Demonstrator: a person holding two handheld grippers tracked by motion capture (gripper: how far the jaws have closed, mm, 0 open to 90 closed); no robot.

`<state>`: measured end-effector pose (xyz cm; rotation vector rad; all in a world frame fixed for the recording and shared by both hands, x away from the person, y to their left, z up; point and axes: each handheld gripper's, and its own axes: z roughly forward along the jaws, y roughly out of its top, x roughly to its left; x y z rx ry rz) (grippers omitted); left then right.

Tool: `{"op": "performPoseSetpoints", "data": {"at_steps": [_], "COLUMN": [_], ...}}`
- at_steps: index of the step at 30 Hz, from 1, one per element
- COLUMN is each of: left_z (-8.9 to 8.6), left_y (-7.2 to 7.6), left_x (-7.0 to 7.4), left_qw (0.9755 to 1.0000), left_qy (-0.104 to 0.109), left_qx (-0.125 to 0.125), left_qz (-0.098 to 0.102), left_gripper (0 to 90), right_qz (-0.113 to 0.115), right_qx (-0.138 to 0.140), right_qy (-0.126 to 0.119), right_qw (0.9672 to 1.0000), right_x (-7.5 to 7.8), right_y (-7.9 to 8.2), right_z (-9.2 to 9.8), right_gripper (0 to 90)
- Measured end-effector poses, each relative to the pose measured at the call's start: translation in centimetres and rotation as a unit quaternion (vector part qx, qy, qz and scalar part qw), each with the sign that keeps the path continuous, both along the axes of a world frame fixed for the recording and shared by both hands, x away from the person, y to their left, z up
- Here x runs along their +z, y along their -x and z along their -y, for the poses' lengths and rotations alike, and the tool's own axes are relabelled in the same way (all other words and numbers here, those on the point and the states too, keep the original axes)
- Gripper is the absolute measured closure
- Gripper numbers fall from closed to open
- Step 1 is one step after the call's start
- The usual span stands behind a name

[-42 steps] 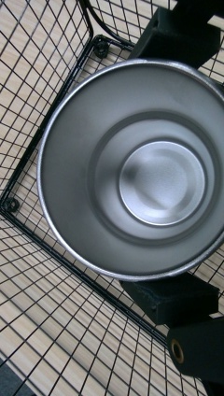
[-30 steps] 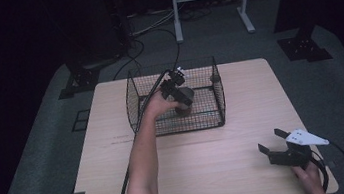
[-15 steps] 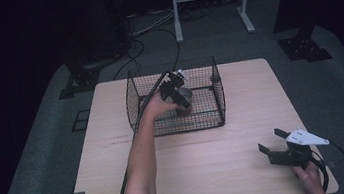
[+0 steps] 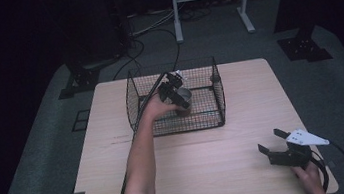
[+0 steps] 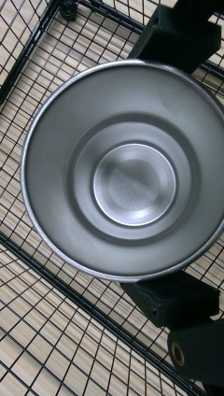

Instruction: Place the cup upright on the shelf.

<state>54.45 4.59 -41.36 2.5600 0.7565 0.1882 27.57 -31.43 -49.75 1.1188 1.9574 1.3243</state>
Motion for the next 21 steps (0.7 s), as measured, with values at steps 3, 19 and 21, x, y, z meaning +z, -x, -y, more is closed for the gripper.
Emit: {"op": "performPoseSetpoints", "data": {"at_steps": [3,19,21], "left_z": [-0.2,-0.6,-0.7], "left_y": [0.0,1.0,1.2], "left_x": [0.2,2.1,2.3], "left_qw": [0.9998,0.9985,0.9981], "left_qy": [0.018,0.044,0.049], "left_qx": [0.001,0.004,0.004], "left_qz": [-0.004,0.032,0.038], "left_gripper": [7.8,3.0,3.0], "right_qz": [0.001,0.0,0.0], "right_qx": [0.003,-0.002,-0.003], "right_qy": [0.002,0.003,0.004], "right_qw": [1.0,1.0,1.0], "right_x": [0.0,0.0,0.0], "right_y": [0.0,-0.1,-0.1], "right_z": [0.0,0.0,-0.1], "right_gripper": [13.4,13.5,13.4]}}
